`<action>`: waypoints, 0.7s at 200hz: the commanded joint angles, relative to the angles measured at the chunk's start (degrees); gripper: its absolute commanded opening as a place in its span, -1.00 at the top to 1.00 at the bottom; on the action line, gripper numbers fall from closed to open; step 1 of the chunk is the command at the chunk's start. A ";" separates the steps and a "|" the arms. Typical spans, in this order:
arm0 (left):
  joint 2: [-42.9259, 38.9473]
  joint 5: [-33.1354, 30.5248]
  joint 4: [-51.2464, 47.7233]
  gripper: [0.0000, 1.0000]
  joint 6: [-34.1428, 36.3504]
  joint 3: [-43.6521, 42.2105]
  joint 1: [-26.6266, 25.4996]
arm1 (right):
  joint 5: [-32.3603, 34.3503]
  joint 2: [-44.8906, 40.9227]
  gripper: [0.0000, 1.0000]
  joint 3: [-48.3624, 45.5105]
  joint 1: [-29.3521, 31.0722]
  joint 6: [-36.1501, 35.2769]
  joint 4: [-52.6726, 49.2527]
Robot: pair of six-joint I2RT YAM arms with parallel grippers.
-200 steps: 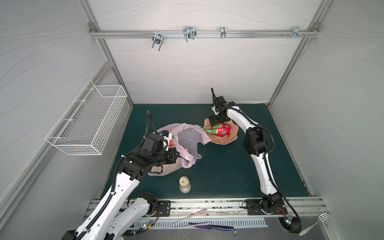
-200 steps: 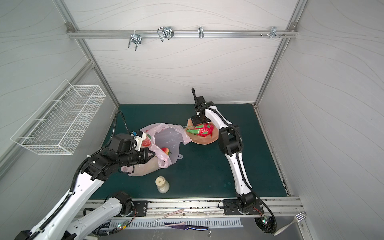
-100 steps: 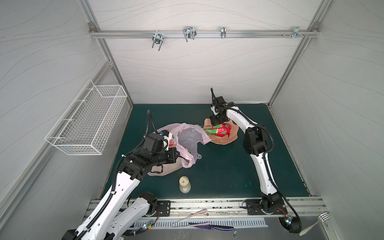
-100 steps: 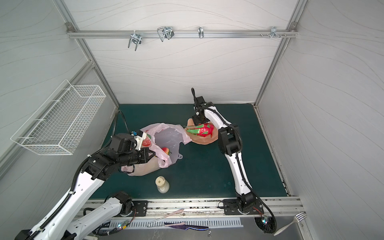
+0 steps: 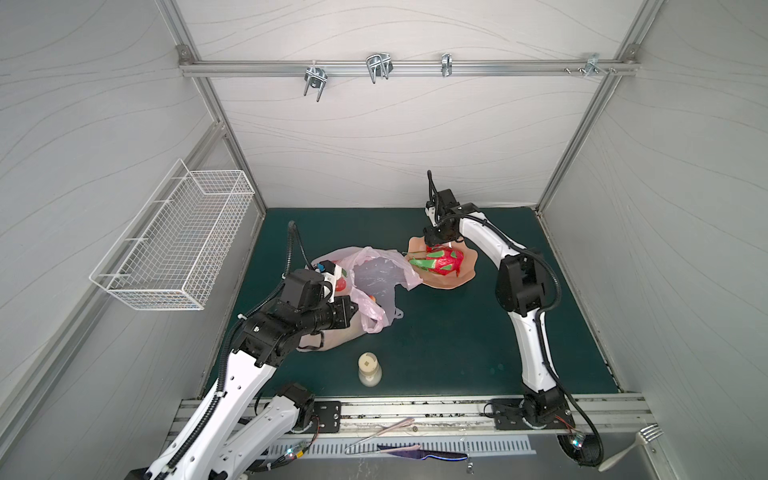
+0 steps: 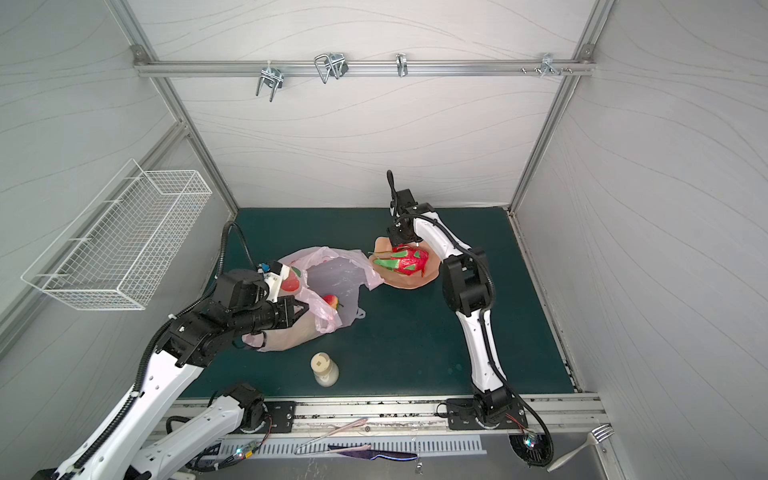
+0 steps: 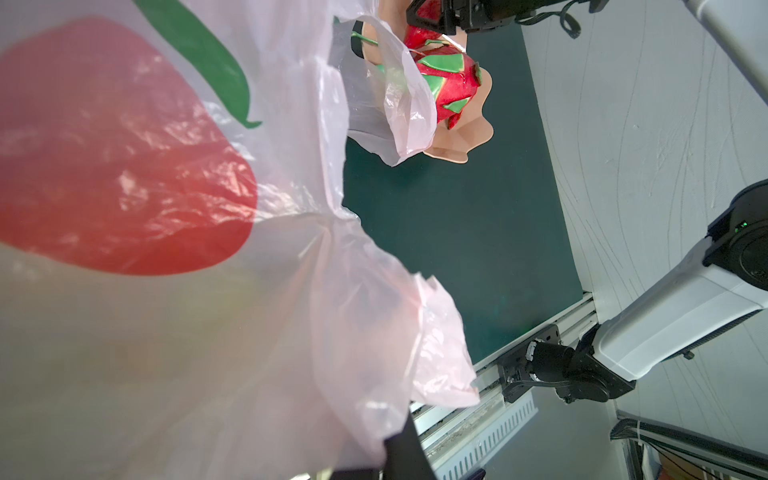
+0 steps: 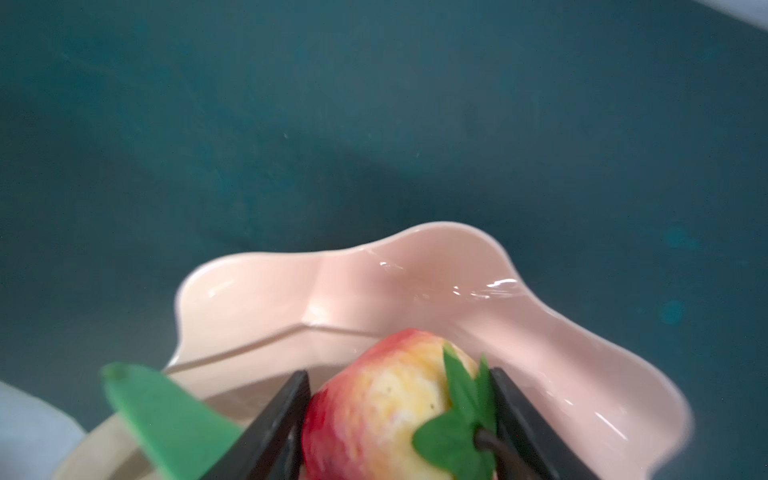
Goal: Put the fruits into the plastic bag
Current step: 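Lift the peach and carry it into the bag's opening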
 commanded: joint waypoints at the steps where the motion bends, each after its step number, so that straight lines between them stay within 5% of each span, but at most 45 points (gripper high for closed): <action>1: -0.71 -0.67 0.94 1.00 -0.25 0.72 0.04 | -1.07 -5.91 -0.12 0.31 -0.63 0.88 1.30; 89: -1.05 -0.58 1.11 1.00 0.09 0.89 0.01 | -11.16 -18.65 -0.10 -5.83 -2.18 8.47 3.41; 140: -0.86 -0.72 1.34 1.00 0.54 1.33 -0.05 | -25.03 -26.81 -0.12 -16.03 1.60 8.38 10.10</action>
